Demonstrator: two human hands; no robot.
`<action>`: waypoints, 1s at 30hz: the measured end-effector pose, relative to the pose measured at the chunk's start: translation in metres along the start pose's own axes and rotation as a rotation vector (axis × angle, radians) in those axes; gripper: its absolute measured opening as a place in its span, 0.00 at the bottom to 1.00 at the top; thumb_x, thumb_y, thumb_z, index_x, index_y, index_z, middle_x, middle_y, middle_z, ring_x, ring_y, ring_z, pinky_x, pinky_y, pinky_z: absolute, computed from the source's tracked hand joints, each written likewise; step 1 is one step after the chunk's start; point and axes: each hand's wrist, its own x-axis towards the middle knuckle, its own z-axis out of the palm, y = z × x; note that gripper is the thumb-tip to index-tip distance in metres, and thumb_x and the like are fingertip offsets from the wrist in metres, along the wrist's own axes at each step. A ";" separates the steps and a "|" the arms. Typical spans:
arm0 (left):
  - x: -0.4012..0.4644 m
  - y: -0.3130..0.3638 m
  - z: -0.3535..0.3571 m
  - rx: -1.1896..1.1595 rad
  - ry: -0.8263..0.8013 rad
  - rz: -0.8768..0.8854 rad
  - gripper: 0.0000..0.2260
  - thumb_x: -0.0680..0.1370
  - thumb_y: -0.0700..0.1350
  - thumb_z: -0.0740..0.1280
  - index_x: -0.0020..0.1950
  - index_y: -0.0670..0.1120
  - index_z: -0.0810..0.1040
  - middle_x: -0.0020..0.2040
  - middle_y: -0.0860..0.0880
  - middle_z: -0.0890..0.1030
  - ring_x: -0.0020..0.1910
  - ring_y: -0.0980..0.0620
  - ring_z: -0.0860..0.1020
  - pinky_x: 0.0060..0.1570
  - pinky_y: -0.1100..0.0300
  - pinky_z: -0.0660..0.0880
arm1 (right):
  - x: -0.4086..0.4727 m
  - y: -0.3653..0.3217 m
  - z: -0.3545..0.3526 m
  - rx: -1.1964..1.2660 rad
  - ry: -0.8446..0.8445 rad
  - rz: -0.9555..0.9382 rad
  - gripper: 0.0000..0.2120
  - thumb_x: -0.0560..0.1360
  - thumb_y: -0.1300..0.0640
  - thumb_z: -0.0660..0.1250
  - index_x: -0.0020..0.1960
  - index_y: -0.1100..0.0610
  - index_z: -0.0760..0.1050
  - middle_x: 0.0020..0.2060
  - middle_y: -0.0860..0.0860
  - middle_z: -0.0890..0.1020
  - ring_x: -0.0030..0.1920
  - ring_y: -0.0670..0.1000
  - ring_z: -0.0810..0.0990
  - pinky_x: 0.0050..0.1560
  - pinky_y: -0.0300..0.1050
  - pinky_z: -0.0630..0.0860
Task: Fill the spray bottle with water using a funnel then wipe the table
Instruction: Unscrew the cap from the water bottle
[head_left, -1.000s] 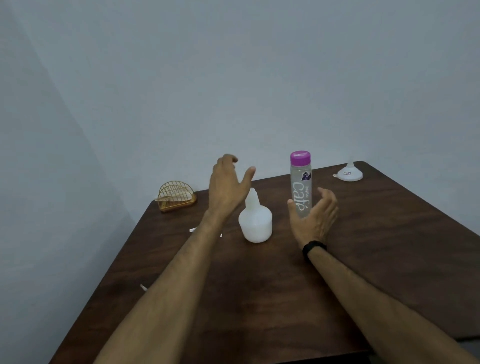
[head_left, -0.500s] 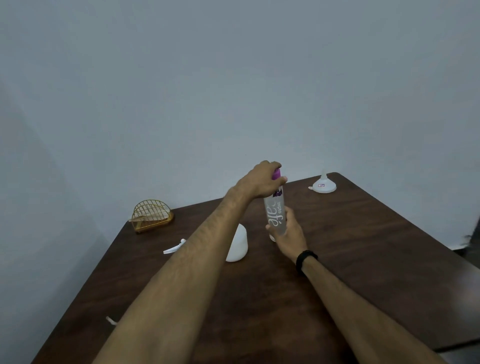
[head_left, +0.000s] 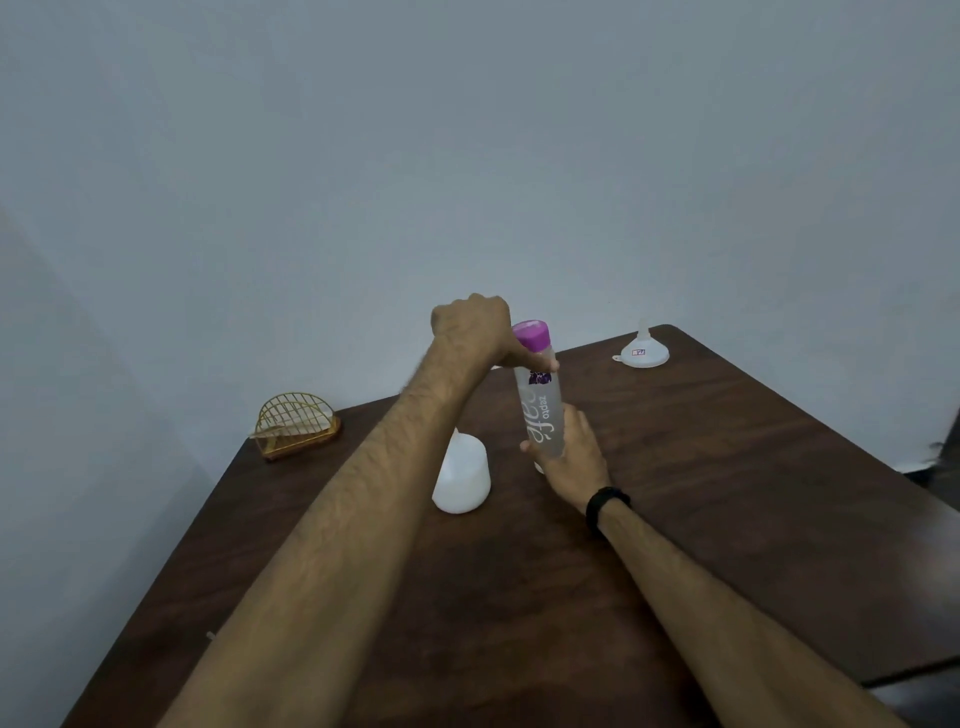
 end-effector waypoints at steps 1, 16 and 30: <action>0.001 -0.002 -0.004 -0.034 0.002 0.023 0.33 0.65 0.72 0.72 0.51 0.45 0.73 0.46 0.48 0.78 0.48 0.47 0.77 0.48 0.53 0.71 | 0.000 0.000 0.000 0.001 0.000 0.000 0.30 0.72 0.50 0.75 0.69 0.52 0.66 0.61 0.49 0.72 0.61 0.48 0.73 0.59 0.50 0.75; 0.019 0.004 -0.012 -0.107 -0.093 0.167 0.40 0.69 0.72 0.69 0.72 0.48 0.70 0.65 0.47 0.77 0.60 0.45 0.78 0.60 0.47 0.75 | -0.001 0.000 0.000 -0.019 -0.003 -0.013 0.31 0.72 0.50 0.75 0.70 0.52 0.66 0.62 0.49 0.72 0.62 0.48 0.72 0.57 0.45 0.73; 0.018 -0.004 -0.013 -0.282 -0.214 0.404 0.30 0.76 0.48 0.74 0.76 0.56 0.67 0.72 0.47 0.71 0.66 0.46 0.74 0.55 0.54 0.76 | 0.003 0.002 0.002 -0.023 -0.006 -0.001 0.32 0.71 0.49 0.75 0.70 0.52 0.65 0.62 0.49 0.72 0.62 0.49 0.73 0.59 0.49 0.76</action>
